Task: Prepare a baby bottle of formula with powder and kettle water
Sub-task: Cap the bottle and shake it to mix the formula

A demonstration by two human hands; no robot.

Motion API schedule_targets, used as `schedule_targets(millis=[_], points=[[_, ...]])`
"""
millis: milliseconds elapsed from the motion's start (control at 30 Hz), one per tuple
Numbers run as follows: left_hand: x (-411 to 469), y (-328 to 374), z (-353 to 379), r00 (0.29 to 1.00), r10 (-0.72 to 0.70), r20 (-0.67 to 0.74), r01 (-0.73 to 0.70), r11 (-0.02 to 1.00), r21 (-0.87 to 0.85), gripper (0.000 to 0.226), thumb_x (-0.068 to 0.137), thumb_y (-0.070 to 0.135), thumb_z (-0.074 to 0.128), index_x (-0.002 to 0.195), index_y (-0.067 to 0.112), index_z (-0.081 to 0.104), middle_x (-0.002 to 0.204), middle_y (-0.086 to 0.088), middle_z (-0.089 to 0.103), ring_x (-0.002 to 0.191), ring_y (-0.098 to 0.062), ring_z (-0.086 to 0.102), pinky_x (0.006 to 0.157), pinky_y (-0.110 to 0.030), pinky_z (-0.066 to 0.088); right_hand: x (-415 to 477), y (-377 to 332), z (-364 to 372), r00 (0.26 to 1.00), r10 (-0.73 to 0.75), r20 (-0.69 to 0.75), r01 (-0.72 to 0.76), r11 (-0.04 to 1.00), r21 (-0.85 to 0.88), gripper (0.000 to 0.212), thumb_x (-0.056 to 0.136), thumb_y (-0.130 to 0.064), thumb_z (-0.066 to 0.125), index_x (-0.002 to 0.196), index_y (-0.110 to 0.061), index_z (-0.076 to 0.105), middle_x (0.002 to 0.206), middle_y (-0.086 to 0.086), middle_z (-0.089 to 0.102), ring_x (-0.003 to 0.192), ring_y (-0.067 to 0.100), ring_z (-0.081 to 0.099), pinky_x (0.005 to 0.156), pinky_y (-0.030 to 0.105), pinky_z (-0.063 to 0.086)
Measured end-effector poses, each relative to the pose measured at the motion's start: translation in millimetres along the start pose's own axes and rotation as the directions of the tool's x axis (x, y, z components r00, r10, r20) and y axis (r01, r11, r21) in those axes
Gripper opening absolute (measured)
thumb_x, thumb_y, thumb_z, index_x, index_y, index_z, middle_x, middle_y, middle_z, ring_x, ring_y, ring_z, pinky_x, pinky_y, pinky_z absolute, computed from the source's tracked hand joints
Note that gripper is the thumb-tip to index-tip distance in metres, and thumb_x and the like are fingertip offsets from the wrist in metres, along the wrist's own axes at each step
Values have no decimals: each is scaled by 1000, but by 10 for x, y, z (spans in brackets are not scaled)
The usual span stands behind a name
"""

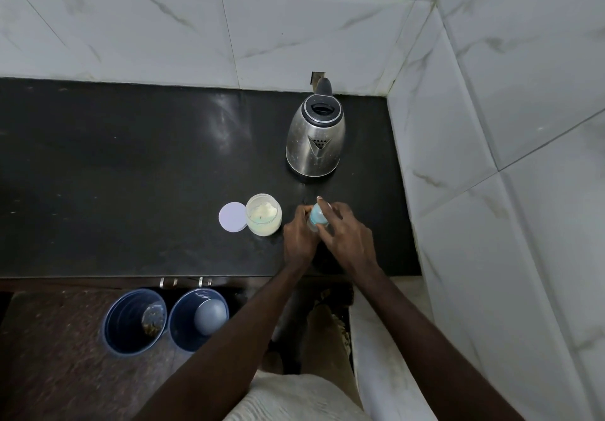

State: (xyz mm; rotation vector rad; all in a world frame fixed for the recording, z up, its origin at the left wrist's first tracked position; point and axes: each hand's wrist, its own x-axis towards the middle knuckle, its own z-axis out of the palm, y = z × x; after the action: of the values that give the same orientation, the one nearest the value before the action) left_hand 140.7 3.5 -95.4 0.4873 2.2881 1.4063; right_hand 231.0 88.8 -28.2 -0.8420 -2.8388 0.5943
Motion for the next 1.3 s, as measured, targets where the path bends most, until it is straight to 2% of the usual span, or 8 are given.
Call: schedule_targets(millis=[267,500,567,667,833,1000,1100,1300], points=[[-30,9,-31,1000,-12,12,12,1000,-23,26,90,36,69,114,38,58,97,16,73,86,2,67,76,-24,52,-83,18,110,999,31,28,-34,995,93,77,98,-30,61,163,-43,23,143,1,53,114,24,66,86,40,59],[-60,-32,-97,992,64,109,-66,998,15,40,93,36,68,130,36,55,116,11,73,104,-10,69,89,-37,57,-97,31,160,999,34,27,-37,992,118,76,102,-31,59,164,-43,18,150,3,51,124,24,62,95,42,58],[-56,-121,-112,981,61,183,-77,994,80,56,92,37,69,143,28,49,135,2,66,124,-18,63,100,-42,54,-105,24,171,999,40,14,-42,991,126,79,101,-31,61,163,-47,16,151,1,51,127,23,61,95,43,59],[-108,-258,-131,973,40,226,-107,950,293,77,96,27,67,160,8,29,165,-15,34,157,-27,24,122,-44,33,-122,-5,196,997,60,48,-67,987,148,85,98,-33,64,161,-52,11,155,-2,47,134,22,56,96,46,57],[-138,-216,-214,953,18,303,-155,887,436,64,103,24,53,157,-3,31,168,-25,19,159,-36,11,128,-45,19,-83,-128,308,993,106,55,-114,975,188,84,98,-37,64,161,-50,9,159,-1,43,136,27,55,97,49,56],[-22,-527,-112,922,104,372,-320,747,583,74,99,35,22,151,-16,35,160,-36,27,152,-50,25,127,-51,21,-105,-179,388,987,147,61,-155,975,161,81,101,-33,61,162,-44,9,159,4,43,136,29,55,99,49,55],[10,-556,-141,891,82,447,-375,686,623,82,101,46,24,154,-16,26,162,-38,20,155,-50,16,128,-54,20,-86,-173,388,983,167,76,-178,970,163,81,100,-28,61,163,-42,13,158,5,45,135,30,55,99,50,55],[36,-412,-210,870,16,494,-379,662,646,99,100,52,56,161,-8,6,169,-30,-3,159,-41,-5,130,-43,1,-59,-132,358,985,151,86,-165,967,192,75,101,-28,62,164,-36,22,160,4,44,139,26,52,100,46,54]])
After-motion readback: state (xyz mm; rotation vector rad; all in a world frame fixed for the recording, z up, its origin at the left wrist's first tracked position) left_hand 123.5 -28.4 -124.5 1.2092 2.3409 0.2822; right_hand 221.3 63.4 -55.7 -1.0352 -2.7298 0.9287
